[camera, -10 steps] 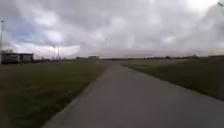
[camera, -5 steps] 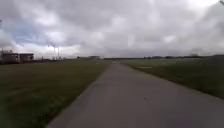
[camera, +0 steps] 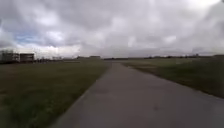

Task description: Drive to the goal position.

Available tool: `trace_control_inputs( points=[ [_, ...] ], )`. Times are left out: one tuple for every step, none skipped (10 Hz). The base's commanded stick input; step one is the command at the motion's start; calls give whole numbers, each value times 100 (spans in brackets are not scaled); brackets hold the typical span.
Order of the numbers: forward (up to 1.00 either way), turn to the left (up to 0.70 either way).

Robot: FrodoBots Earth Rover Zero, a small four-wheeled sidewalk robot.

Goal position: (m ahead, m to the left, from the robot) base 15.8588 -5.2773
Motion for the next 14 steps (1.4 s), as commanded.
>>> trace_control_inputs(
  points=[
    [100, 0],
    [100, 0],
    [100, 0],
    [100, 0],
    [100, 0],
    [100, 0],
    [100, 0],
    [100, 0],
    [100, 0],
    [100, 0],
    [100, 0],
    [100, 0],
    [100, 0],
    [100, 0]
  ],
)
